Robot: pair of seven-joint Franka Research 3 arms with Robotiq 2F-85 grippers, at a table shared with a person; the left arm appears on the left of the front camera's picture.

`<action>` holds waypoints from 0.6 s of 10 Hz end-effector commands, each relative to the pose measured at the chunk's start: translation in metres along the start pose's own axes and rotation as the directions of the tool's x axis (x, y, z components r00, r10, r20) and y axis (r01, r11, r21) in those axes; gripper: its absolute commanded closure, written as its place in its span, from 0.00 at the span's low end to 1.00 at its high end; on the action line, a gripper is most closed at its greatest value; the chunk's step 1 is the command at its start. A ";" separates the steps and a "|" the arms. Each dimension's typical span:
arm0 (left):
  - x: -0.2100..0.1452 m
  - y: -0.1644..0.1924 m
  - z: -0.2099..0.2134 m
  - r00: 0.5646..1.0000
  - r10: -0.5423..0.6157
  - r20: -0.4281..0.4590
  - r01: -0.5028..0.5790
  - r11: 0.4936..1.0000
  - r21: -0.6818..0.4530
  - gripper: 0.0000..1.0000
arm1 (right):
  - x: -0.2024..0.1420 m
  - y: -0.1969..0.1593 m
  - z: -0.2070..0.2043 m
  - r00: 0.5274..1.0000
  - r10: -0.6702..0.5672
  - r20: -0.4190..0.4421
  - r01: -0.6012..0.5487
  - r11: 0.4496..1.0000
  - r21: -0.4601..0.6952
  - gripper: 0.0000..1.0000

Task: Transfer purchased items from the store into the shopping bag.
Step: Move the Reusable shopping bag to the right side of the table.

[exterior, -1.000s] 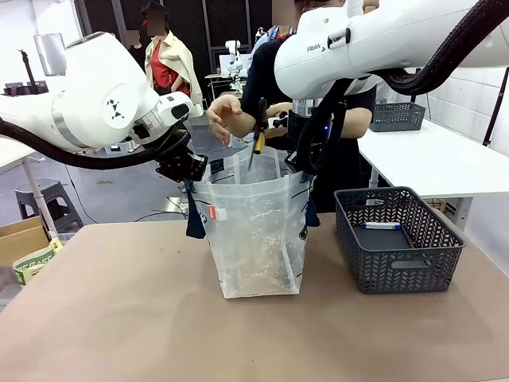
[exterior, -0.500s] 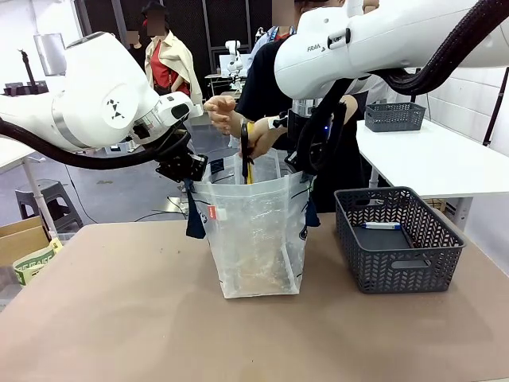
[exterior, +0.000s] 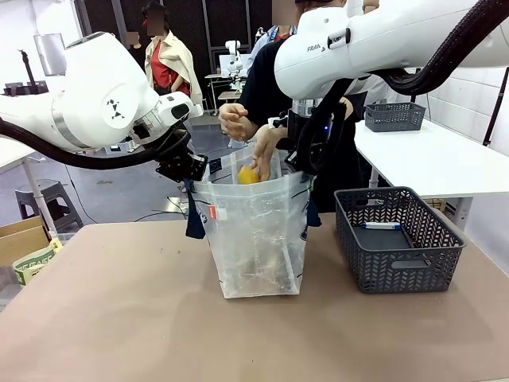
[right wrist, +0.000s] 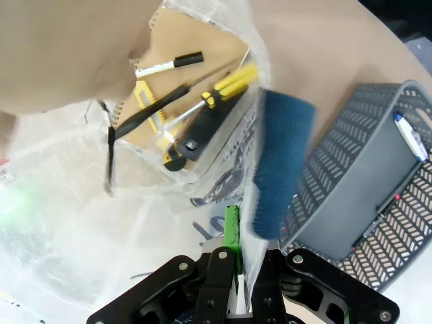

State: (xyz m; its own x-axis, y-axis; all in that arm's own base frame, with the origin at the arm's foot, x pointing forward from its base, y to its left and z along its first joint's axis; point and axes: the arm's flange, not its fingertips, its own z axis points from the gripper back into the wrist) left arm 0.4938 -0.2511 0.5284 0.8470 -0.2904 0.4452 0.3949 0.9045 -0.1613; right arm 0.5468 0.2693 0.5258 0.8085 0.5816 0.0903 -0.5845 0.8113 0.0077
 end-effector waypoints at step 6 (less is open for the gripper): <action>0.000 0.001 0.001 1.000 0.001 0.002 -0.001 1.000 0.002 1.00 | -0.001 -0.001 0.000 1.000 -0.001 0.002 0.001 1.000 -0.002 1.00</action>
State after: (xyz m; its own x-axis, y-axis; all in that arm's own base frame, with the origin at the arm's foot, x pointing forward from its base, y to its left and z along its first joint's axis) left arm 0.4938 -0.2511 0.5284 0.8470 -0.2904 0.4452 0.3949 0.9045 -0.1613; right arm 0.5468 0.2693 0.5257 0.8085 0.5816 0.0901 -0.5845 0.8114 0.0077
